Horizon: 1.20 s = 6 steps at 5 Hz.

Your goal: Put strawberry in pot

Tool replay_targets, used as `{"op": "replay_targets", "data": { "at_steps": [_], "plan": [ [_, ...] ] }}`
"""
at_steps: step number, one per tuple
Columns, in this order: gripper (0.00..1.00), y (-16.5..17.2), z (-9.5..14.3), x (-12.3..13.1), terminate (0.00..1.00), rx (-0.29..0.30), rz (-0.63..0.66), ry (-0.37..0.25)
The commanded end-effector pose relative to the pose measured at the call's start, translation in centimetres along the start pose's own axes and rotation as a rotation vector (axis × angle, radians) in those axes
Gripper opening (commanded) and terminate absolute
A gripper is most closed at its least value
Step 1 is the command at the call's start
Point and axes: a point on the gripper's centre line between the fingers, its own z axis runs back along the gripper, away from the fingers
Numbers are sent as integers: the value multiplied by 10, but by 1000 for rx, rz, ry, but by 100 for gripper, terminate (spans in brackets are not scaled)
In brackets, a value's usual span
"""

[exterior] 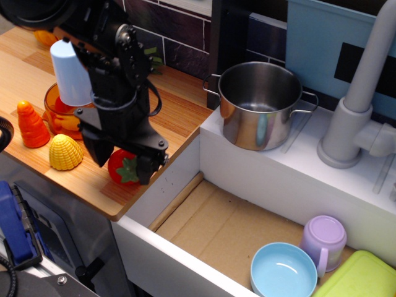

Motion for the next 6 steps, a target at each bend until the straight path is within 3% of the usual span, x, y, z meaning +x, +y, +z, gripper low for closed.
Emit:
{"op": "replay_targets", "data": {
  "at_steps": [1,2,3,4,5,6],
  "plan": [
    [100,5,-1,15,0,-30,2,-30],
    [0,2,-8,13,0,-22,16,-64],
    [0,1,6,17,0,-9,13,-56],
    [0,-1,49,41,0,29,-38,-55],
    [0,-17,72,64,0,75,-87,-108],
    [0,-35,96,99,0,69,-116,-140]
  ]
}}
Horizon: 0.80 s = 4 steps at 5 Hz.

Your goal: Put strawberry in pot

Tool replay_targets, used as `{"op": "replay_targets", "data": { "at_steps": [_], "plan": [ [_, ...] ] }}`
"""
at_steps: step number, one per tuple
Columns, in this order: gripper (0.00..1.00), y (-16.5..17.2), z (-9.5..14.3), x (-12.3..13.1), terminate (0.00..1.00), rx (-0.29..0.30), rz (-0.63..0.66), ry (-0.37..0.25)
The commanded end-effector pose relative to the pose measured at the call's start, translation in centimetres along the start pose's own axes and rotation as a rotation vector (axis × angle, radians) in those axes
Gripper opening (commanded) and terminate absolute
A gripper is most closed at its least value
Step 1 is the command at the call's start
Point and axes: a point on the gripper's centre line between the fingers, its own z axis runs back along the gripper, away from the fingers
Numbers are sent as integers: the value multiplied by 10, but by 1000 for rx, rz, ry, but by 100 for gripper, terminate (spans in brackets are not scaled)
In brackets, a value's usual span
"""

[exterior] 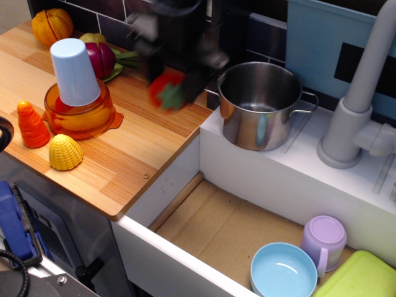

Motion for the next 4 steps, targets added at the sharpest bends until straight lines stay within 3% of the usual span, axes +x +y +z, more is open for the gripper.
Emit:
{"op": "replay_targets", "data": {
  "at_steps": [1,2,3,4],
  "plan": [
    [0,-19,23,45,0,2,-10,-108],
    [0,-22,15,57,0,-33,-4,-163],
    [0,-25,8,58,0,28,-11,-243],
    [100,-23,-2,59,0,-29,-60,-348]
  ]
}}
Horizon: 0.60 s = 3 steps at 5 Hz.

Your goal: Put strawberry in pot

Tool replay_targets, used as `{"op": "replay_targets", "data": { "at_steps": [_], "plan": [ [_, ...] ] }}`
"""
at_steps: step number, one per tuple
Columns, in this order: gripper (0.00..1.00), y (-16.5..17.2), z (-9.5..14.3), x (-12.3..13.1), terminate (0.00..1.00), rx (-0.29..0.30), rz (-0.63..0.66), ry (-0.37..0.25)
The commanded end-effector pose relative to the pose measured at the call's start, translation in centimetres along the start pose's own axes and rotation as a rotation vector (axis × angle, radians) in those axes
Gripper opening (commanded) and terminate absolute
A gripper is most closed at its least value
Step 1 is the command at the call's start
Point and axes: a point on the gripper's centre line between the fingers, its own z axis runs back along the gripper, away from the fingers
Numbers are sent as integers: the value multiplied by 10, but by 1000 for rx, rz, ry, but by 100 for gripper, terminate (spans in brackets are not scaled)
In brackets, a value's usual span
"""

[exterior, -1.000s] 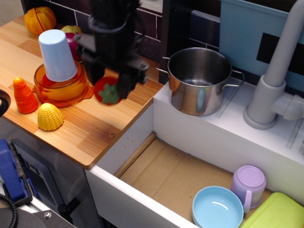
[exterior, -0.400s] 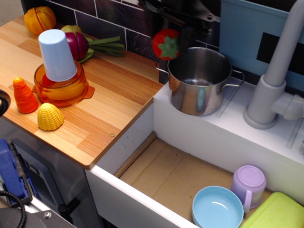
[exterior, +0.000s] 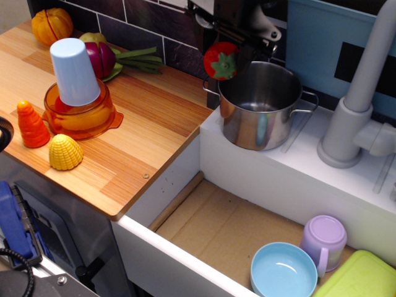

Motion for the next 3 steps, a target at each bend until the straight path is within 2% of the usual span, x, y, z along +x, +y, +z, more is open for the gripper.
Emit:
{"op": "replay_targets", "data": {
  "at_steps": [1,2,3],
  "plan": [
    [100,8,12,13,0,-13,-7,-106],
    [100,8,12,13,0,-13,-7,-106],
    [100,8,12,13,100,-13,-7,-106]
  ]
}}
